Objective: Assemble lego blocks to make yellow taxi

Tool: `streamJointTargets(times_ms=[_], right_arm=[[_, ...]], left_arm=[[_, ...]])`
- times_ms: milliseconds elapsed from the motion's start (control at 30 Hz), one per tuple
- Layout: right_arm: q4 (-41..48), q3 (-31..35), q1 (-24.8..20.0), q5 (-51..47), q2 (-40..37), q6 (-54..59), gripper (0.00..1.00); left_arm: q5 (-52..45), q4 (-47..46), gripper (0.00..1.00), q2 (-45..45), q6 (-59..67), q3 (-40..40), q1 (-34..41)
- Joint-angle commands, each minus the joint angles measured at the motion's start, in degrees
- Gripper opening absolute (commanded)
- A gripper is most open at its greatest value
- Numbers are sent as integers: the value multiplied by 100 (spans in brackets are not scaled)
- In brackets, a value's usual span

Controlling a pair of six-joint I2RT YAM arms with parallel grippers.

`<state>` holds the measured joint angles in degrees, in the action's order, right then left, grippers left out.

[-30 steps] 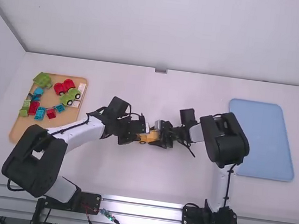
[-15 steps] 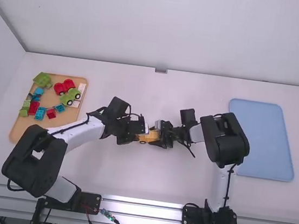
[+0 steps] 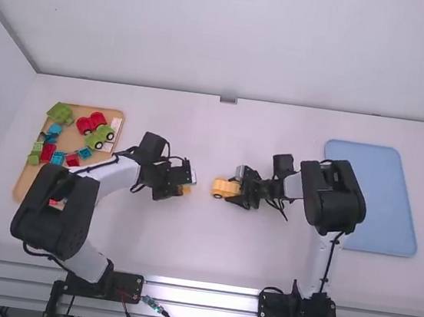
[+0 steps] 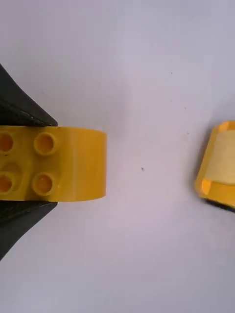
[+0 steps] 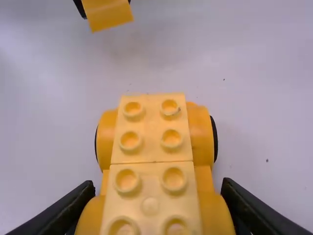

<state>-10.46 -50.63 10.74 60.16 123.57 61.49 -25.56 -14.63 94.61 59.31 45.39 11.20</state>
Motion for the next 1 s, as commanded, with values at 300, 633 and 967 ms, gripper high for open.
streamJointTargets(times_ms=[300,633,967], right_arm=[[802,-317,57,-175,68,452,84],[767,-264,94,-68,68,433,91],[752,-267,94,-63,68,433,99]], left_arm=[[-334,155,2,502,473,251,125],[-332,-660,4,1097,759,960,203],[-339,-601,35,1154,737,962,179]])
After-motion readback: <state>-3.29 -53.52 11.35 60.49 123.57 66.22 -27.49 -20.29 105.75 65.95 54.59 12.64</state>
